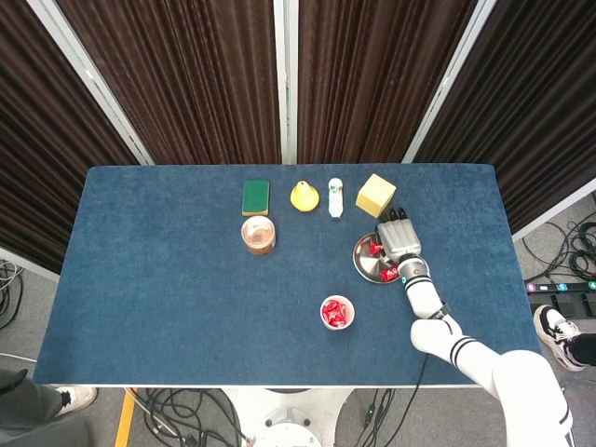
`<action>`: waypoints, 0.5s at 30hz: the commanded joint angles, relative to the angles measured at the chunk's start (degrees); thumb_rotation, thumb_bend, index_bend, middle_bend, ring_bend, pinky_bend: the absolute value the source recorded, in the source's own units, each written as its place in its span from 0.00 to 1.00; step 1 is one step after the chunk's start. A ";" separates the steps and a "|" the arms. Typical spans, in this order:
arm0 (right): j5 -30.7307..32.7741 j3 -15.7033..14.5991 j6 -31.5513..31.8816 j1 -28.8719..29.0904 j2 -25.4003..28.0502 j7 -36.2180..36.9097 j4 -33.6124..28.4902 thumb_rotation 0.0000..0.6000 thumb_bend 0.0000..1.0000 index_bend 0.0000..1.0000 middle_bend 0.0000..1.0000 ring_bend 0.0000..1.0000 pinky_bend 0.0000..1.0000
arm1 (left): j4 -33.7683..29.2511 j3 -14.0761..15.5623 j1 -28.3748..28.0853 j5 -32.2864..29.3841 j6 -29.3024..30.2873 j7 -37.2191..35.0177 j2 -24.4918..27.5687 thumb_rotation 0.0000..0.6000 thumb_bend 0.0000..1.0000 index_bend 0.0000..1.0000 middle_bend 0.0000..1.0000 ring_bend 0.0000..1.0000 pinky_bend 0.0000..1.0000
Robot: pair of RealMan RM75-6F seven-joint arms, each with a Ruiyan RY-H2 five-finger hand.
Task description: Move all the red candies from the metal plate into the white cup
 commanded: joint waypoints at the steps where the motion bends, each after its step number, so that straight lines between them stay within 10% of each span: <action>1: -0.84 0.07 0.80 -0.37 0.68 0.66 -1.54 1.00 0.33 0.55 0.17 0.00 0.00 | -0.01 -0.01 0.03 0.04 0.09 0.00 0.00 1.00 0.07 0.18 0.11 0.08 0.15; 15: -18.45 -3.31 15.46 -8.07 20.51 9.70 -38.83 1.00 0.33 0.56 0.16 0.00 0.00 | -0.78 -0.06 0.00 0.73 0.73 0.61 0.37 1.00 0.07 0.18 0.11 0.08 0.15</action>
